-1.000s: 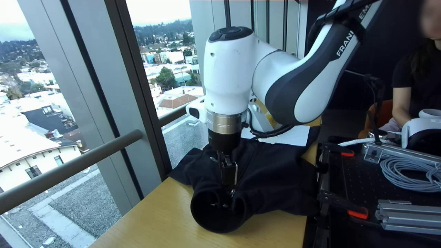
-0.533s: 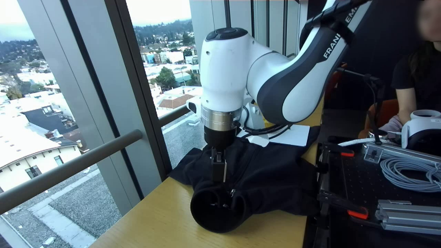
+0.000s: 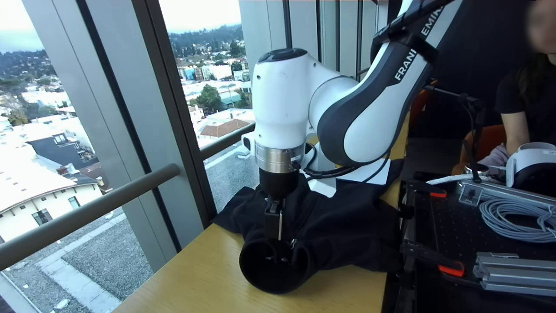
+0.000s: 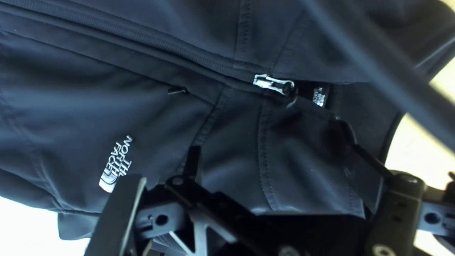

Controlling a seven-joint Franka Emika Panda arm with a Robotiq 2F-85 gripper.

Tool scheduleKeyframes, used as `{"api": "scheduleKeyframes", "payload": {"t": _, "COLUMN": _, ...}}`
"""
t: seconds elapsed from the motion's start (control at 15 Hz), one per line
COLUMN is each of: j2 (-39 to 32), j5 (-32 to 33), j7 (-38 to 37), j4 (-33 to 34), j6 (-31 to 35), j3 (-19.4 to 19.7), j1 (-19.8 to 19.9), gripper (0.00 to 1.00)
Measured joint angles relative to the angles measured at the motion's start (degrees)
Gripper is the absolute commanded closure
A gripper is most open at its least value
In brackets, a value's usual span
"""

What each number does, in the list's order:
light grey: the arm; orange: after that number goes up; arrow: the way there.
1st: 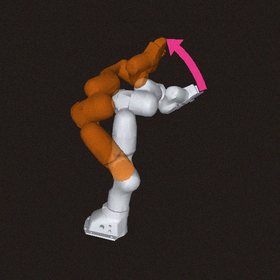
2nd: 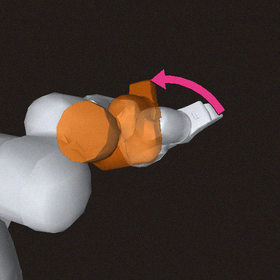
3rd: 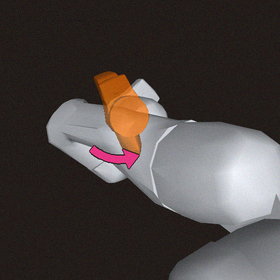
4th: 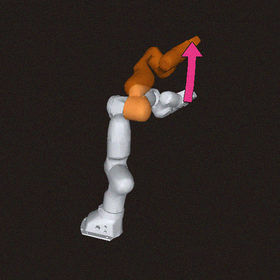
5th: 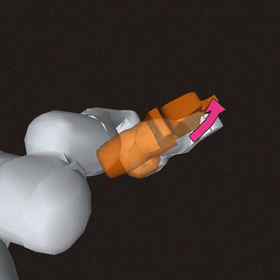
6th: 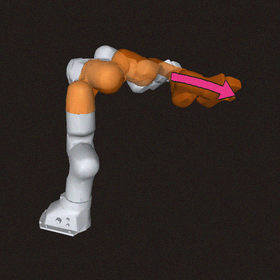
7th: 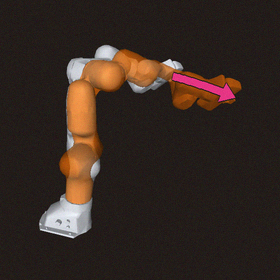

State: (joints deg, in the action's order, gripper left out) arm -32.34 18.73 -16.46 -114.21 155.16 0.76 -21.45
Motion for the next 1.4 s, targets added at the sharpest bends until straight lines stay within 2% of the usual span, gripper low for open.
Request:
{"api": "scheduleKeyframes", "payload": {"t": 0.87, "j2": -3.85, "j5": -4.55, "j7": -1.21, "j4": 1.39, "j6": -0.10, "j3": -0.02, "j1": -0.32, "gripper": 0.00}}
{"api": "scheduleKeyframes", "payload": {"t": 1.0, "j2": -4.07, "j5": -4.58, "j7": -1.35, "j4": 1.38, "j6": -0.10, "j3": -0.02, "j1": -0.33, "gripper": 0.10}}
{"api": "scheduleKeyframes", "payload": {"t": 1.33, "j2": -4.34, "j5": -4.61, "j7": -1.83, "j4": 1.36, "j6": -0.13, "j3": -0.03, "j1": -0.67, "gripper": 0.17}}
{"api": "scheduleKeyframes", "payload": {"t": 1.4, "j2": -4.36, "j5": -4.61, "j7": -2.00, "j4": 1.34, "j6": -0.15, "j3": -0.03, "j1": -0.79, "gripper": 0.15}}
